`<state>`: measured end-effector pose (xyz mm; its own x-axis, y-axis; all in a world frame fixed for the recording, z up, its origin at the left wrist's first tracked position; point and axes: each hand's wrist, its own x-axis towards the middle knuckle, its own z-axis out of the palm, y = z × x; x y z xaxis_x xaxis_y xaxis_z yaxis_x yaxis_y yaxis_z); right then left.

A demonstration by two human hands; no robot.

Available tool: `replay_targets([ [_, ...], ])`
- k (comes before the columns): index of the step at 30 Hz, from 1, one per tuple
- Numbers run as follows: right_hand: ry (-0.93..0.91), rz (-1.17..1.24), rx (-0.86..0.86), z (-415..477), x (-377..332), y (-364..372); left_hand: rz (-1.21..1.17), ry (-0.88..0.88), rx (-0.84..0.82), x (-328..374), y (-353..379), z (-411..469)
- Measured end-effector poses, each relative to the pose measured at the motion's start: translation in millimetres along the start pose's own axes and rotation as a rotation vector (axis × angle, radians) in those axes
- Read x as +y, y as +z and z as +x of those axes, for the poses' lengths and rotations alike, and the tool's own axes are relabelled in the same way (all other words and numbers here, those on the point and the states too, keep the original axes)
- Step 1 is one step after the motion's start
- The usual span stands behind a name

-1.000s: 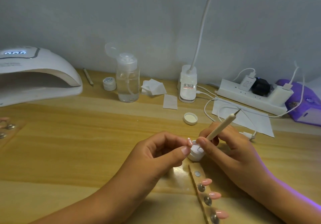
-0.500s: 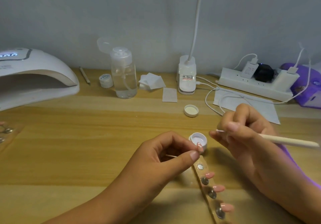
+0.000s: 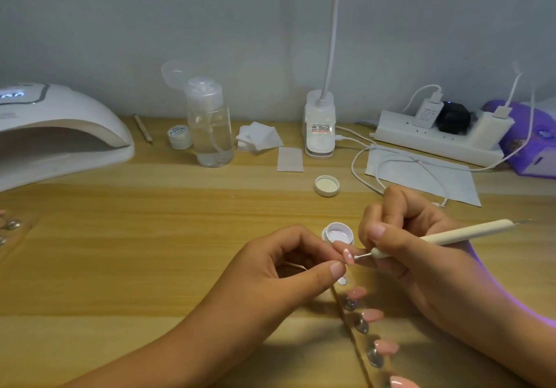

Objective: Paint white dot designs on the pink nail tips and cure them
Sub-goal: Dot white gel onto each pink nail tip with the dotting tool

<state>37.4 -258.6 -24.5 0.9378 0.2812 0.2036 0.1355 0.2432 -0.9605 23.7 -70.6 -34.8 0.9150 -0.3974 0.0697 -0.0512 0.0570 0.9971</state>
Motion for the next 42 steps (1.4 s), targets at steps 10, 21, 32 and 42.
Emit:
replay_targets([
  [10,-0.037,0.008,-0.051,0.4,0.2,-0.3,-0.003,0.031,-0.022,-1.7,-0.7,-0.5],
  [21,-0.021,0.006,-0.064,0.5,1.4,-1.2,-0.023,0.025,-0.014,-2.6,-0.8,-0.6],
  [32,-0.025,-0.005,-0.077,1.1,1.2,-1.2,-0.034,0.014,-0.011,-0.8,-0.4,-0.5],
  [42,-0.015,0.009,-0.081,1.2,1.3,-0.6,-0.017,0.009,-0.013,-1.3,-1.3,-0.7],
])
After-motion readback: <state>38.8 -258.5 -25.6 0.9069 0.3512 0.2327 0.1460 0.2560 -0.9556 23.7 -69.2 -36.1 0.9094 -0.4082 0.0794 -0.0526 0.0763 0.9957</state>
